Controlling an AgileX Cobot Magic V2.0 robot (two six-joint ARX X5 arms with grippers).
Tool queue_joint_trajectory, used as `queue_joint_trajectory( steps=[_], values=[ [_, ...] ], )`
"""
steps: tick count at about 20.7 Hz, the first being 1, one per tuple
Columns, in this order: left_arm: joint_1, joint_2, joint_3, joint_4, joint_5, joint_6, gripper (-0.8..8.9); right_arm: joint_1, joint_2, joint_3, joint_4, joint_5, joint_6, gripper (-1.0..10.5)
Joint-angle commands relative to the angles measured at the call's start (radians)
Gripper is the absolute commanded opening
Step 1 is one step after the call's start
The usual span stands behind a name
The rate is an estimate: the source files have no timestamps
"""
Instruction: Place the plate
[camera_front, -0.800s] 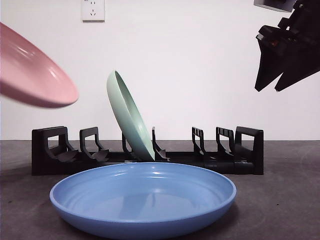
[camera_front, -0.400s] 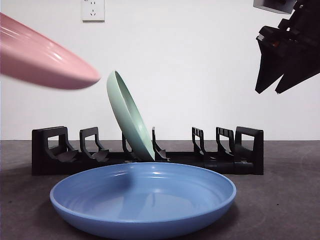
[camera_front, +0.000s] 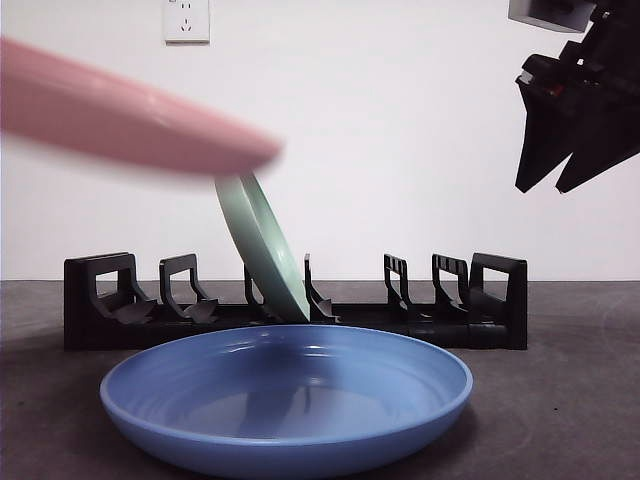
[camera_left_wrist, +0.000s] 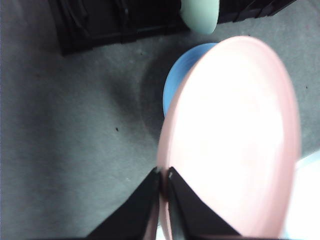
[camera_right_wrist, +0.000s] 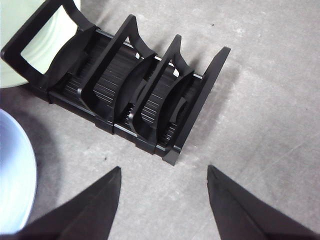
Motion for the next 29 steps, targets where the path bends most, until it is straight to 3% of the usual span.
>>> queue_joint_trajectory(
  steps=[1, 11, 16, 29],
  values=[
    [-0.003, 0.001, -0.061, 0.08, 0.058, -0.05, 0.11, 0.006, 0.005, 0.01, -0.002, -0.003, 0.016, 2.7],
    [-0.003, 0.001, -0.287, 0.283, 0.114, -0.112, 0.11, 0.006, 0.005, 0.01, -0.001, -0.003, 0.016, 2.7],
    [-0.003, 0.004, -0.379, 0.425, 0.165, -0.184, 0.11, 0.006, 0.005, 0.01, -0.001, -0.003, 0.016, 2.7],
    [-0.066, 0.13, -0.43, 0.597, 0.166, -0.27, 0.12, 0.006, 0.005, 0.01, 0.007, -0.003, 0.016, 2.7]
  ],
)
